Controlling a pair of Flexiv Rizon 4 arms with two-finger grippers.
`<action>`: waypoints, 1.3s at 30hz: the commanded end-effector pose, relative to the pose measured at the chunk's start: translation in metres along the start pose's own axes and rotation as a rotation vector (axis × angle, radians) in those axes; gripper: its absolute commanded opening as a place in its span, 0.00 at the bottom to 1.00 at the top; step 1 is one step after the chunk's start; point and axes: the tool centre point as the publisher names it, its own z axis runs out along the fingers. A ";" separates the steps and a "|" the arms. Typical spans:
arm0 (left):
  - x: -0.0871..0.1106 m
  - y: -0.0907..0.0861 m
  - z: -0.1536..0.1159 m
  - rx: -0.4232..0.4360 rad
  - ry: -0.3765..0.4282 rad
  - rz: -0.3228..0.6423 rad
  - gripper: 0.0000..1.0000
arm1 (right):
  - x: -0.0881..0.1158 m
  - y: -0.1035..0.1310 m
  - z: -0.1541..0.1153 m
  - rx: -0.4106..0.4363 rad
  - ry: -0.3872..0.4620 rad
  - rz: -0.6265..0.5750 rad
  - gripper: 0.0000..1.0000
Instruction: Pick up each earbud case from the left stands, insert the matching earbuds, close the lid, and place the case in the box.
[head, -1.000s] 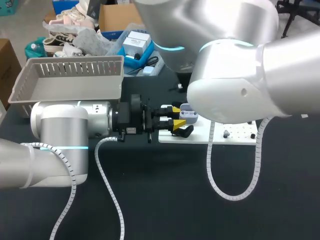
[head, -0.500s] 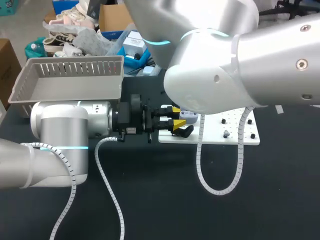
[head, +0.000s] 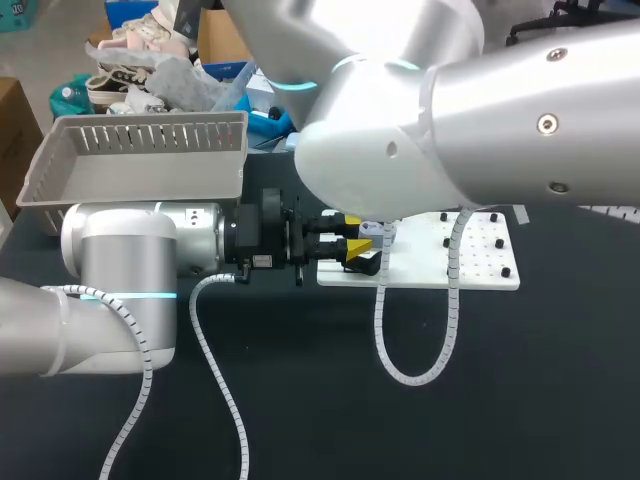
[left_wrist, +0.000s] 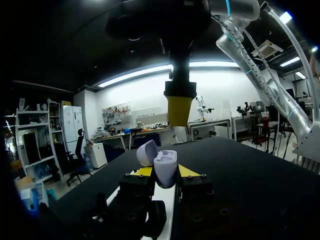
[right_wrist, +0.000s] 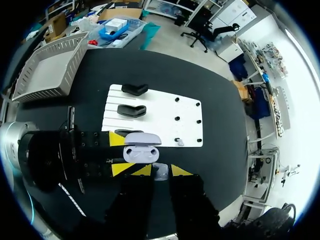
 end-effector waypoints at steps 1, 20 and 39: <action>0.001 0.000 0.000 0.000 -0.002 0.001 0.00 | -0.004 0.002 0.007 0.005 0.005 0.002 0.00; 0.001 0.000 0.000 0.000 -0.002 0.001 0.00 | -0.015 0.007 0.016 0.030 0.015 -0.010 0.00; 0.001 0.000 0.000 0.000 -0.002 0.001 0.00 | -0.012 0.008 0.026 0.061 0.037 -0.015 0.00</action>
